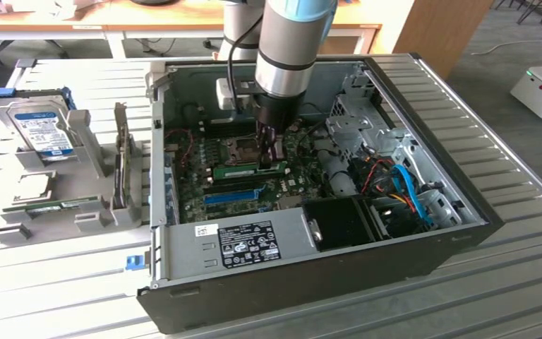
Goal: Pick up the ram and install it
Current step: 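Insert the ram into the slot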
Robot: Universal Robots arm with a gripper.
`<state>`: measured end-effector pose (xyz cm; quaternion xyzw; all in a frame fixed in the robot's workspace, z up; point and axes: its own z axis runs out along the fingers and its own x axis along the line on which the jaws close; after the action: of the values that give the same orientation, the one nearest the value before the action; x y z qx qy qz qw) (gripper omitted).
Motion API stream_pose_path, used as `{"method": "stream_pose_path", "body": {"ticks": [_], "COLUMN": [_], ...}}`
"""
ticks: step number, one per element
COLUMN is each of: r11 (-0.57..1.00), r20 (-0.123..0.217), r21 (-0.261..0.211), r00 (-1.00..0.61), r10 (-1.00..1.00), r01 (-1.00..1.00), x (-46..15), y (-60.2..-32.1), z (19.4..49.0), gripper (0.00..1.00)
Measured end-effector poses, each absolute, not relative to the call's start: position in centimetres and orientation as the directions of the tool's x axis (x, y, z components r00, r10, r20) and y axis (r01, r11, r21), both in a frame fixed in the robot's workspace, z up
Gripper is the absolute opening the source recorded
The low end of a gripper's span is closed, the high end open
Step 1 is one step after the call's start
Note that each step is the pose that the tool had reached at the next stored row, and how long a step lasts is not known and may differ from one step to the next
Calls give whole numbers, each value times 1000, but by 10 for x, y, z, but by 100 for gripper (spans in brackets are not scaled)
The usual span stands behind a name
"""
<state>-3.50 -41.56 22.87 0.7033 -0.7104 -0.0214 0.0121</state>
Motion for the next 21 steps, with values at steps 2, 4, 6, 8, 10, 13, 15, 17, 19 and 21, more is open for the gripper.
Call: {"method": "stream_pose_path", "body": {"ticks": [2, 4, 6, 8, 10, 13, 15, 17, 19, 21], "r11": [10, 10, 10, 10, 10, 10, 10, 10, 10, 10], "r20": [-13, -13, -13, -13, -13, -13, -13, -13, -13, -13], "r21": [47, 47, 47, 47, 47, 47, 47, 47, 47, 47], "r00": [-10, -10, -10, -10, -10, -10, -10, -10, -10, -10], "r10": [-1000, -1000, -1000, -1000, -1000, -1000, -1000, -1000, -1000, -1000], "r01": [-999, -999, -999, -999, -999, -999, -999, -999, -999, -999], "x": [-35, -35, -35, -35, -35, -35, -35, -35, -35, -35], "y": [-416, -416, -416, -416, -416, -416, -416, -416, -416, -416], "z": [228, 228, 227, 226, 226, 225, 225, 225, 225, 225], "gripper": [12, 12, 12, 12, 12, 12, 12, 12, 12, 12]}}
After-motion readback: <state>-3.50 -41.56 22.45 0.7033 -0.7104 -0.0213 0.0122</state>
